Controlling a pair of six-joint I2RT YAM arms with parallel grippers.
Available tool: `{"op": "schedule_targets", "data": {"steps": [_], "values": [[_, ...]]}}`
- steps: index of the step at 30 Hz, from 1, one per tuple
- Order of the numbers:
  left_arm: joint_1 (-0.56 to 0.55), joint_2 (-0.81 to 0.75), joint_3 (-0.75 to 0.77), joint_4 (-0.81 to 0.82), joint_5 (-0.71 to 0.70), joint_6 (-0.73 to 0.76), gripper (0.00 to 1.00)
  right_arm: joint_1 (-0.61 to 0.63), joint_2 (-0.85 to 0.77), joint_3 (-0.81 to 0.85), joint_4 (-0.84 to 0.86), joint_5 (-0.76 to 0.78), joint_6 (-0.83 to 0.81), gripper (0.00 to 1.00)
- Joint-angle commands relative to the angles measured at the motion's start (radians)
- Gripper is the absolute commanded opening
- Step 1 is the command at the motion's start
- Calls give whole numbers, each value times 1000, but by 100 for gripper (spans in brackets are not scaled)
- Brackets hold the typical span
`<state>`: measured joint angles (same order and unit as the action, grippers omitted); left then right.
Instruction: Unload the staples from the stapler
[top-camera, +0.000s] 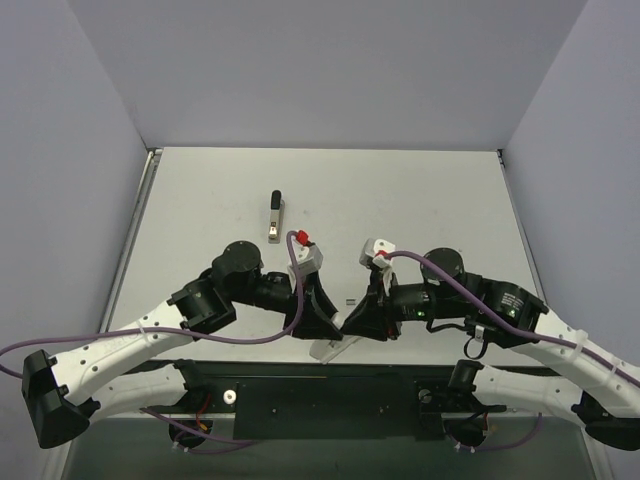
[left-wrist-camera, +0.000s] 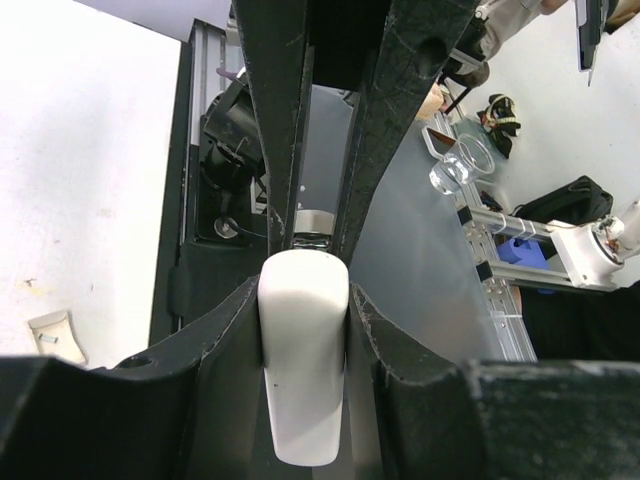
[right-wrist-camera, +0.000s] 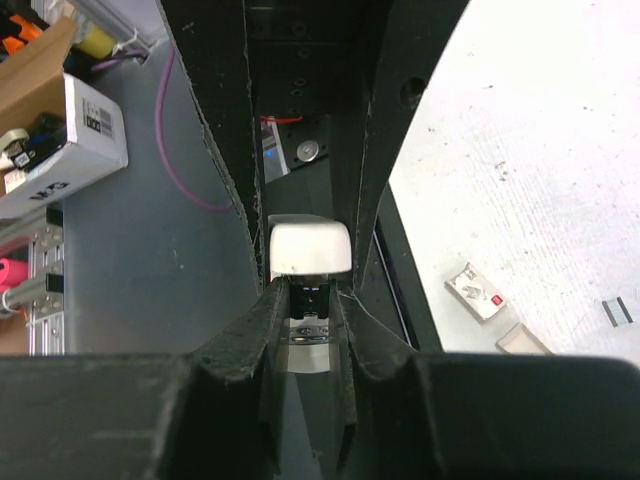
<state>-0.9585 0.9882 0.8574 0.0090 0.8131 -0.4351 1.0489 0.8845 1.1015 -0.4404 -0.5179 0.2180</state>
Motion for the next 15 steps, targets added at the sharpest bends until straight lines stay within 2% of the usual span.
{"op": "schedule_targets", "data": {"steps": [1,9,15], "values": [[14,-54,88,120,-104,-2,0,19,-90,-83,-49,38,61,0],[14,-75,80,126,-144,-10,0,20,-203,-202,-6,59,139,0],[14,-74,77,134,-143,-17,0,19,-216,-204,16,67,162,0]]}}
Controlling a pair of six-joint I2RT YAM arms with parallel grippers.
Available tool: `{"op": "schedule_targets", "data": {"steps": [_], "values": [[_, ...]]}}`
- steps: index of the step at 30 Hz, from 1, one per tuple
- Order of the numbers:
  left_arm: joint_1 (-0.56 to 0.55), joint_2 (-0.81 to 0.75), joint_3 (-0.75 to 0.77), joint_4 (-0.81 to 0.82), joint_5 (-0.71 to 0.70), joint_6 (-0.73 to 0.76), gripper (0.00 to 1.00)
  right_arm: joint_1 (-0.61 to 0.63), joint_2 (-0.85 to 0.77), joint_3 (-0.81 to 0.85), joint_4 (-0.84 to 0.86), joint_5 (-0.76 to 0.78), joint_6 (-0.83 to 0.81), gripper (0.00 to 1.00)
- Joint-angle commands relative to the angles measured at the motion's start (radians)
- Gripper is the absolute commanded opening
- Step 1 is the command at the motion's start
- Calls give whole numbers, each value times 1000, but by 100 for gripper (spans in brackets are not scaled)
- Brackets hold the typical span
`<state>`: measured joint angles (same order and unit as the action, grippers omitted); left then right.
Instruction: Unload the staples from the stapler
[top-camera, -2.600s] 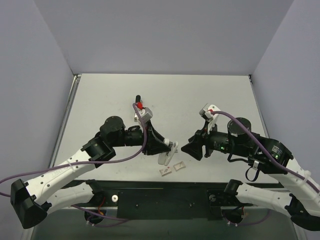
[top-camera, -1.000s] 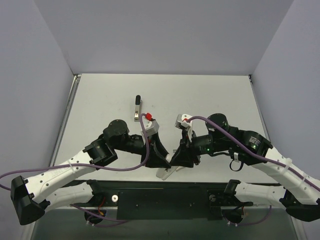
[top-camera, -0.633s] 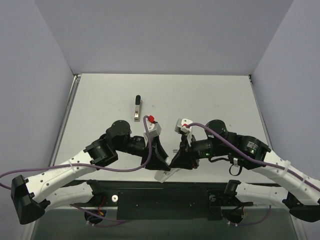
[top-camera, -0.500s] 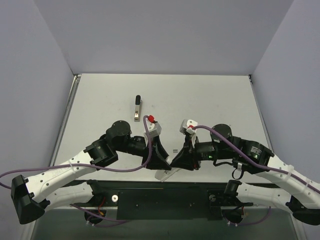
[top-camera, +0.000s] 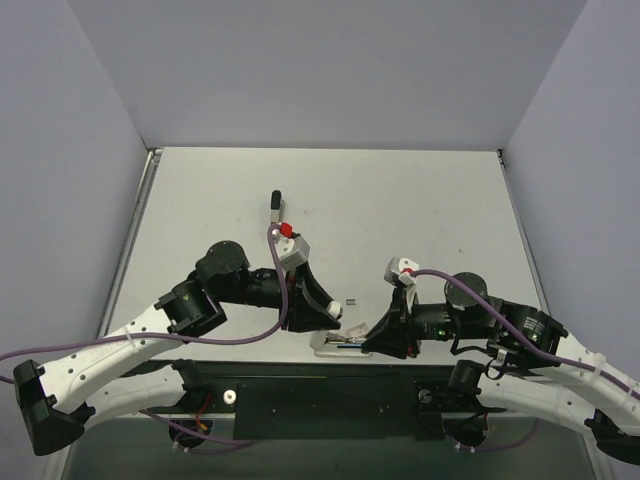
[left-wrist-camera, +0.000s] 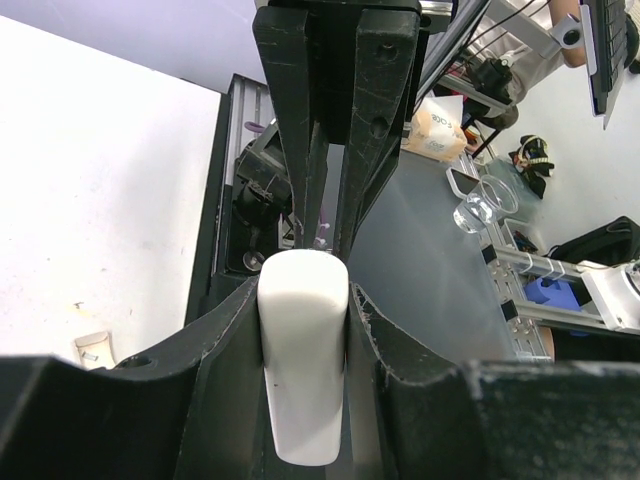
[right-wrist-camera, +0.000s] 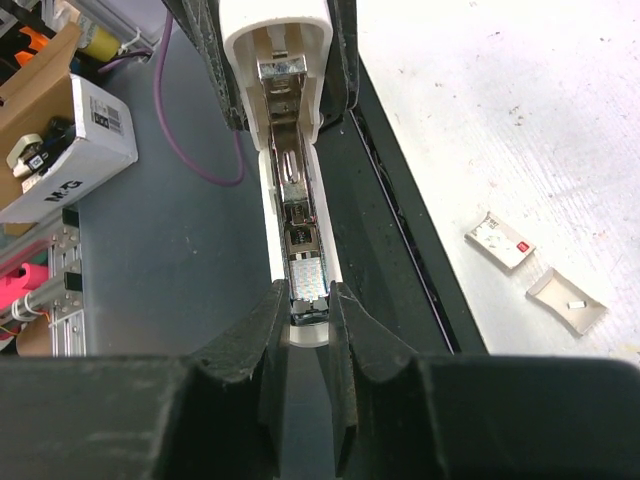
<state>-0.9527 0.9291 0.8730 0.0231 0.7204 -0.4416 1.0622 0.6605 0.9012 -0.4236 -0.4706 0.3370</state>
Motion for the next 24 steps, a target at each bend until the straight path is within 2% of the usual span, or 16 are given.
{"op": "schedule_targets", "data": {"steps": [1,2,7,11,17,24], "values": [[8,-15,61,118,-50,-11,0,10,13,1,-3,23,43,0],[8,-15,61,118,-50,-9,0,9,14,11,-7,33,43,0],[8,-30,49,112,-55,-11,0,7,14,53,-49,92,30,20],[6,-36,47,101,-59,-8,0,7,7,97,-105,177,11,29],[8,-38,49,95,-68,-5,0,7,-1,192,-170,260,-18,35],[6,-36,52,90,-93,0,0,7,25,261,-201,361,-24,36]]}}
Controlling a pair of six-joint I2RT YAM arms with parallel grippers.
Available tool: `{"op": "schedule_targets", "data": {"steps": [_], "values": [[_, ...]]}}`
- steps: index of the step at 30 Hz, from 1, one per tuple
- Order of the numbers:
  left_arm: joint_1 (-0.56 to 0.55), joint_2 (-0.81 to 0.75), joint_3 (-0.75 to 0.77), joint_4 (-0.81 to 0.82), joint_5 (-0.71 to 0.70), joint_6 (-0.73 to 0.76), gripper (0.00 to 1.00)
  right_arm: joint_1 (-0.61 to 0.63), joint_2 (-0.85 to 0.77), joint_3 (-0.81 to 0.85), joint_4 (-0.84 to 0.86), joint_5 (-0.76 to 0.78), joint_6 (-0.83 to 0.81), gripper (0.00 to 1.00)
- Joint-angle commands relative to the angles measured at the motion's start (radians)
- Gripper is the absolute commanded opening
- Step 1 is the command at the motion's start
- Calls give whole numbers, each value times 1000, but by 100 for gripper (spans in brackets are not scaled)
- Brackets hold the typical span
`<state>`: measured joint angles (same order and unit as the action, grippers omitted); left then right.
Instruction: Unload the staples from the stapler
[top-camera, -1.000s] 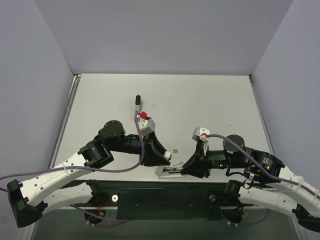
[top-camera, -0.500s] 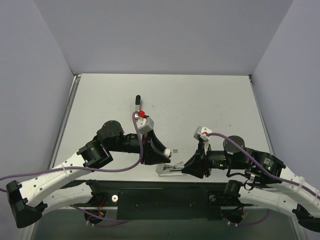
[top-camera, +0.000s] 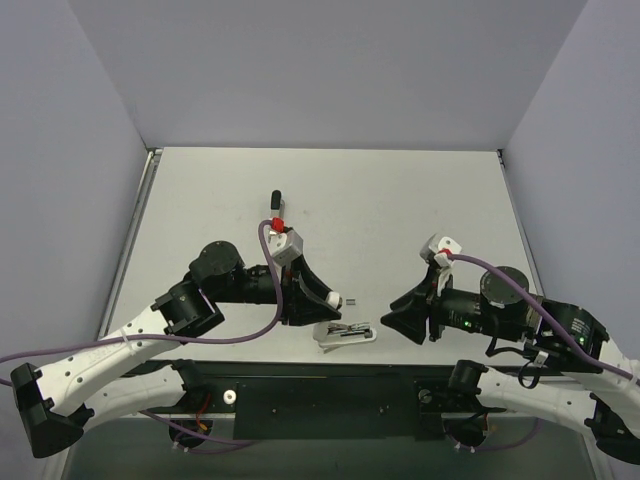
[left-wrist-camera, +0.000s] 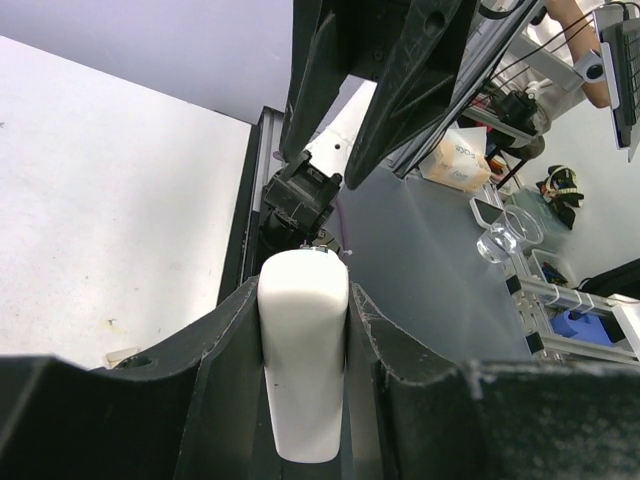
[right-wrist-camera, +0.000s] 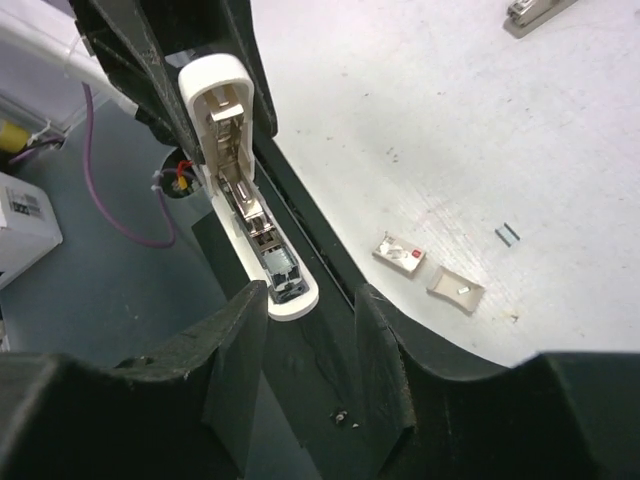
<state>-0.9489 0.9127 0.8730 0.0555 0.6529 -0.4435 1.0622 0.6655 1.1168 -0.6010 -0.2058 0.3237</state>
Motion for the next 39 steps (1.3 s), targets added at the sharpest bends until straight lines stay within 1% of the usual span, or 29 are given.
{"op": "schedule_targets", "data": {"steps": [1,3,5,6,7,8,10,15,18,21,31,39], "values": [[2,-18,54,55,-33,3,0,7,25,55,-23,127,-9,36],[2,-17,60,52,-45,5,0,7,40,70,-22,153,-5,33],[2,-15,61,44,-70,5,0,7,58,75,-11,173,9,25],[2,-15,64,41,-75,9,0,7,72,78,-10,178,17,18],[2,-15,69,35,-90,12,0,7,78,78,-2,186,21,15],[2,-12,70,32,-91,12,0,7,89,75,3,192,34,6],[2,-8,73,27,-107,17,0,7,98,60,32,201,54,0],[2,6,84,26,-145,16,0,12,109,9,133,203,107,0],[1,18,95,7,-177,22,0,34,112,-32,185,282,133,0],[1,34,101,3,-205,25,0,51,123,-55,243,312,149,0],[-4,78,135,-23,-289,42,0,62,183,-67,293,368,163,0],[-4,115,176,-23,-332,43,0,62,207,-140,369,410,186,0]]}}
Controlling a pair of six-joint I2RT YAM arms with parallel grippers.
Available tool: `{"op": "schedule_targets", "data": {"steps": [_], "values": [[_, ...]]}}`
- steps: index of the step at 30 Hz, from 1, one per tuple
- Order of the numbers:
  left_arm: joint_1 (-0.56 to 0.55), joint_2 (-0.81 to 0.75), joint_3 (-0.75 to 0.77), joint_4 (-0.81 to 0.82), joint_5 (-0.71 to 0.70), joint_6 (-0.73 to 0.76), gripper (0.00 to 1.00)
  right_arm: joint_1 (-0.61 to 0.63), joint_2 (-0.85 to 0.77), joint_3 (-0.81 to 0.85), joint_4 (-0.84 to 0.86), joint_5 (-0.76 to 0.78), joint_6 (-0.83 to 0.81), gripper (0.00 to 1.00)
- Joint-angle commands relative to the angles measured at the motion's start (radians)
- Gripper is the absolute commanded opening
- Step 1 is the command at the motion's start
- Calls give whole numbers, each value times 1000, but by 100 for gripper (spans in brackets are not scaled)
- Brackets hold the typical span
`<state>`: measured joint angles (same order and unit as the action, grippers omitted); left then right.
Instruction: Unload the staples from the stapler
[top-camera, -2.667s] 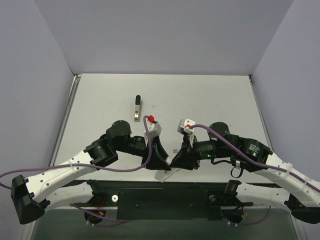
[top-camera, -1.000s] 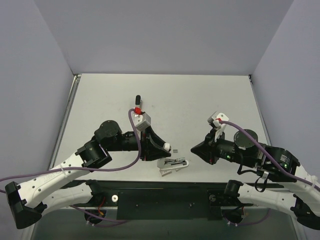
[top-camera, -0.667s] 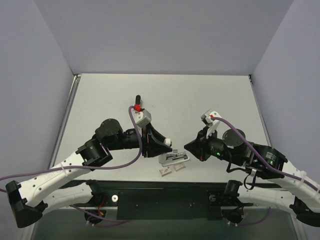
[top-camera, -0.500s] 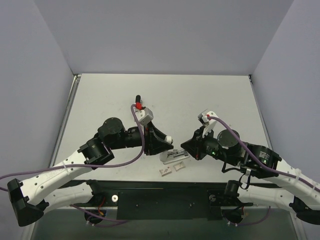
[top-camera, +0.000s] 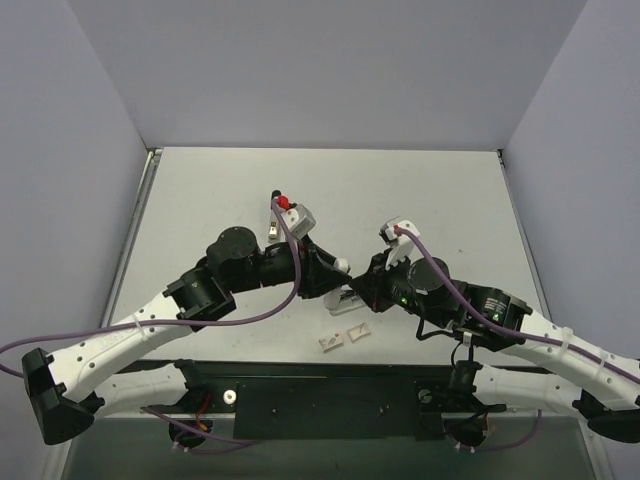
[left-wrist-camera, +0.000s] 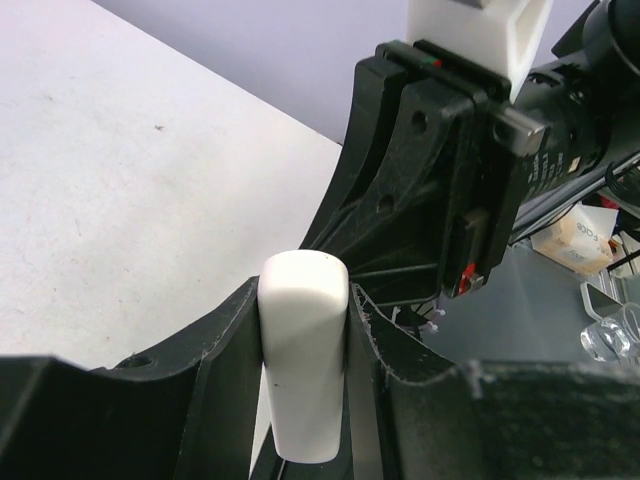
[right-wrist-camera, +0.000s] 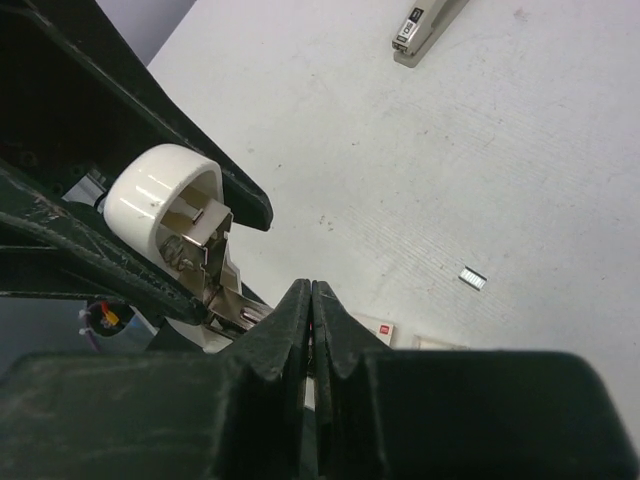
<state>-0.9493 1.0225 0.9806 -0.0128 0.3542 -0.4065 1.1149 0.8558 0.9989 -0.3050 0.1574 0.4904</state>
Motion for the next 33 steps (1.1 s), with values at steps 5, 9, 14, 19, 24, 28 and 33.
{"op": "schedule_targets", "data": {"steps": [5,9,14,19,24,28,33], "values": [[-3,16,72,63,-78,5,0,10,29,-63,122,77,25,0],[-3,24,72,80,-144,-5,0,8,35,-118,168,97,53,0],[-5,45,79,111,-230,-12,0,10,52,-175,227,105,83,0],[-3,80,86,143,-277,-18,0,10,63,-216,283,103,100,0],[-3,128,87,177,-320,-23,0,10,77,-238,343,99,106,0],[-3,169,95,206,-339,-25,0,6,92,-259,391,90,112,0],[-3,205,105,234,-371,-26,0,-18,107,-275,438,64,120,0]]}}
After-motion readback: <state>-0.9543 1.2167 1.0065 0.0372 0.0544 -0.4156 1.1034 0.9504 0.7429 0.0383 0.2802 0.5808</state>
